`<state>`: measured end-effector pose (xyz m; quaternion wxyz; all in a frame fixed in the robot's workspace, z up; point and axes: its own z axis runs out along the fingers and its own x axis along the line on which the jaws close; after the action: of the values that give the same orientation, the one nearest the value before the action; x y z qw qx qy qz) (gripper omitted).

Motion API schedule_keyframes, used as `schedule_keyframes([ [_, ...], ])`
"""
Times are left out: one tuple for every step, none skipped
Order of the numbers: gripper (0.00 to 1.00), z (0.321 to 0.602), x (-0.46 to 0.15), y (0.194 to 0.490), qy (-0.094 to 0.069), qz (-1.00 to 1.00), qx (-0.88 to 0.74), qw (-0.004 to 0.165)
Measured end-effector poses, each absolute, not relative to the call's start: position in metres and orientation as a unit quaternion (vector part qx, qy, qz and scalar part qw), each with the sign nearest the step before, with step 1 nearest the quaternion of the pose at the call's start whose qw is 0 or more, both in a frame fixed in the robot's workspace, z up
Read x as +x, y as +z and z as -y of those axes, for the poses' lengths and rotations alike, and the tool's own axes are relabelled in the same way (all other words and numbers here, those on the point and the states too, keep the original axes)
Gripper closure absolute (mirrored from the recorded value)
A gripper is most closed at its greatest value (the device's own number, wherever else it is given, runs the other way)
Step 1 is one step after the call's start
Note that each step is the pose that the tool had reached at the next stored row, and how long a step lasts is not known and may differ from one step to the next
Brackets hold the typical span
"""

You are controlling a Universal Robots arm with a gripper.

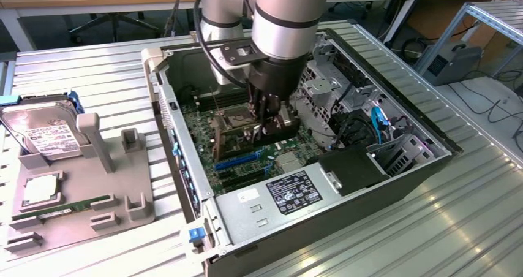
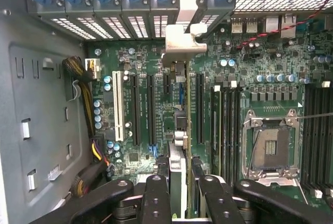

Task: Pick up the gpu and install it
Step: 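Insert the gpu into the slot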

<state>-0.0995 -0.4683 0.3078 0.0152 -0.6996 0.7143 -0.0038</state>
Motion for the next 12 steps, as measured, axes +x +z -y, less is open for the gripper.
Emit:
schedule_keyframes([
  [0.73, 0.4682, -0.0996, 0.3071, -0.004, -0.714, -0.7, 0.015],
  [0.73, 0.4679, -0.0996, 0.3064, -0.004, -0.714, -0.7, 0.015],
  [0.73, 0.4674, -0.0998, 0.3059, -0.004, -0.714, -0.7, 0.015],
  [0.73, 0.467, -0.1, 0.3052, -0.004, -0.714, -0.7, 0.015],
  [0.73, 0.4667, -0.1003, 0.3048, -0.004, -0.714, -0.7, 0.015],
  [0.73, 0.4665, -0.1008, 0.3043, -0.004, -0.714, -0.7, 0.015],
  [0.73, 0.4663, -0.1013, 0.3038, -0.004, -0.714, -0.7, 0.015],
  [0.73, 0.4661, -0.1018, 0.3033, -0.004, -0.714, -0.7, 0.015],
  [0.73, 0.4659, -0.1022, 0.3029, -0.004, -0.714, -0.7, 0.015],
  [0.73, 0.4656, -0.1027, 0.3025, -0.004, -0.714, -0.7, 0.015],
  [0.73, 0.4653, -0.1031, 0.302, -0.004, -0.714, -0.7, 0.015],
  [0.73, 0.4645, -0.1036, 0.3013, -0.005, -0.714, -0.7, 0.014],
])
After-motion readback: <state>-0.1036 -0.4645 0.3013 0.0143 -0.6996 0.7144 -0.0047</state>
